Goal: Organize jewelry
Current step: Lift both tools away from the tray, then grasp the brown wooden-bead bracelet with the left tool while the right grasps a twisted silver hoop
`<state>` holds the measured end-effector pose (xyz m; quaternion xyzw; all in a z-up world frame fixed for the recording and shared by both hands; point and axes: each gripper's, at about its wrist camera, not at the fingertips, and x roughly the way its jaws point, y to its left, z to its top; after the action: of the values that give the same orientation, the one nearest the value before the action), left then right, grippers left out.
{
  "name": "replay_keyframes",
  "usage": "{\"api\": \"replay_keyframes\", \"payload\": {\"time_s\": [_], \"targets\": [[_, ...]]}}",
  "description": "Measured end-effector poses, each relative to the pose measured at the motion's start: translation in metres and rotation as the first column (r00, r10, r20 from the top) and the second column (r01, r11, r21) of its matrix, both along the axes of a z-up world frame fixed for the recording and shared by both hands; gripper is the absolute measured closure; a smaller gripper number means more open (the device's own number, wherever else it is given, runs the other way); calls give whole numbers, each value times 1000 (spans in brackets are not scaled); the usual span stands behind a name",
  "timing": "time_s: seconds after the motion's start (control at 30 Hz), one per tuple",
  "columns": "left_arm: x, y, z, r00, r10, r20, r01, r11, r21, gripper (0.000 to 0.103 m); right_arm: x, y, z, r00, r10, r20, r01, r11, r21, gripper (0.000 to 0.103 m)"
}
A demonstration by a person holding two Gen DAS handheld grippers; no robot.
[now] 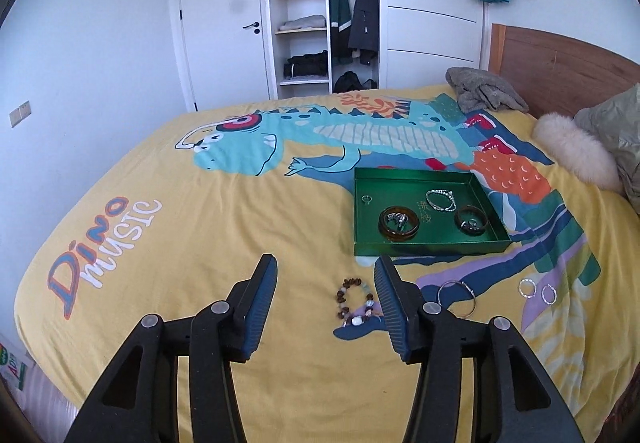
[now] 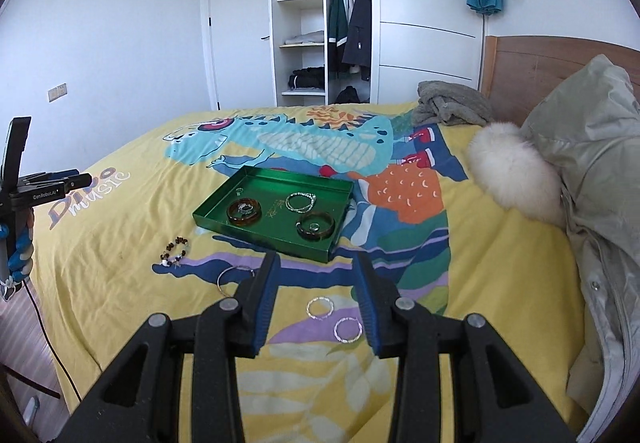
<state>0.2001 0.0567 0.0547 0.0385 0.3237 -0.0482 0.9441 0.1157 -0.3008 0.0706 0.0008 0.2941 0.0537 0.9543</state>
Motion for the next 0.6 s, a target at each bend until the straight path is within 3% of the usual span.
{"api": "replay_keyframes", "payload": {"time_s": [0.27,0.6], "targets": [[-12,-3,-34,998,-41,-42,40,999,-16,52,-24,-12,-29,998,-21,-52,22,999,26,67],[13,-23,-102,982,-125,-143,119,992,-48,53,1,-12,-95,982,17,-188,-5,998,65,67]]}}
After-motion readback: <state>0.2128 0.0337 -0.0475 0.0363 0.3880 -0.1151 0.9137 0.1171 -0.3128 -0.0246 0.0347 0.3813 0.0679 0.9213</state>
